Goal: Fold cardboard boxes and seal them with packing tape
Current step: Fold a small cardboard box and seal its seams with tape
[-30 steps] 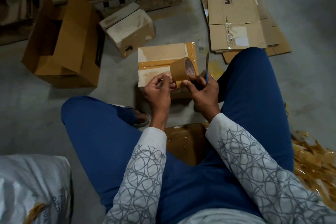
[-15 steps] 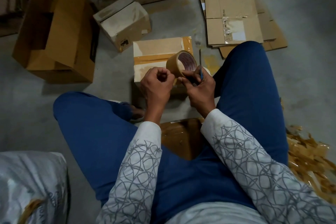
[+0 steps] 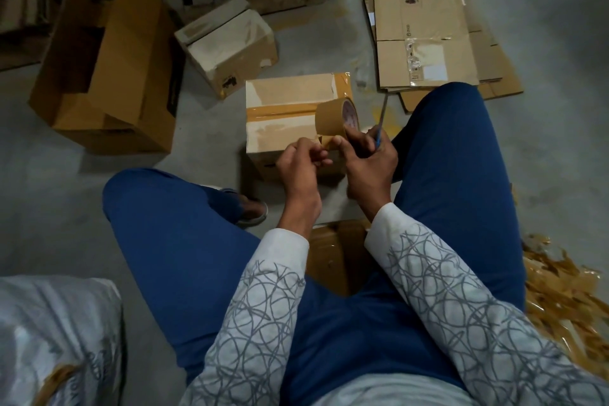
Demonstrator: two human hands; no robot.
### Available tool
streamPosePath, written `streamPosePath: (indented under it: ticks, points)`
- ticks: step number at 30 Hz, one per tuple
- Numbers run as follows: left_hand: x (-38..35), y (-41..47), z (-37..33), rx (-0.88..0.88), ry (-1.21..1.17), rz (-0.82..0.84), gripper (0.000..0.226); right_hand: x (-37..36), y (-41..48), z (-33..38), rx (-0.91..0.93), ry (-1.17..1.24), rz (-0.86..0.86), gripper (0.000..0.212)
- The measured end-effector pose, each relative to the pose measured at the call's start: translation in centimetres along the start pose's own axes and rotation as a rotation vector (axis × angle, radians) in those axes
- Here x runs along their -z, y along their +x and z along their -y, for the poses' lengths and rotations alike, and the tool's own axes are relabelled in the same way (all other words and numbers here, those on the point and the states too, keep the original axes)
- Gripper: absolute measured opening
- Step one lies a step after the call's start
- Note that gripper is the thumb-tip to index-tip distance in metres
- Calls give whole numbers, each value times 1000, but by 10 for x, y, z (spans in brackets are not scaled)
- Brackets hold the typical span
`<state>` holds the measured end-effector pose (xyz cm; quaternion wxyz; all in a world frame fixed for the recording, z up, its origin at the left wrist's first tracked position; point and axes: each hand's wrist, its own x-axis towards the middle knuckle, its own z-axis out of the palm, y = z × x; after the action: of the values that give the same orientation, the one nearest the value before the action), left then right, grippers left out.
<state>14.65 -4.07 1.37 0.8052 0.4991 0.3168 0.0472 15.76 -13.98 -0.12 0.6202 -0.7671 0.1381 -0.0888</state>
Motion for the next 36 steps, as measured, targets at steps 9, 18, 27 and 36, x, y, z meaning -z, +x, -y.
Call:
streamPosePath:
  ticks: [9, 18, 27, 36]
  points:
    - [8, 7, -7, 177, -37, 14, 45, -1, -2, 4, 18, 91, 36, 27]
    - [6, 6, -10, 82, -93, -63, 9, -3, -5, 3, 178, 5, 70, 43]
    - [6, 0, -13, 259, -289, -61, 14, -4, -6, -5, 193, -38, 32, 23]
    - [9, 3, -13, 399, -330, 73, 15, -5, -9, 4, 220, 18, 2, 54]
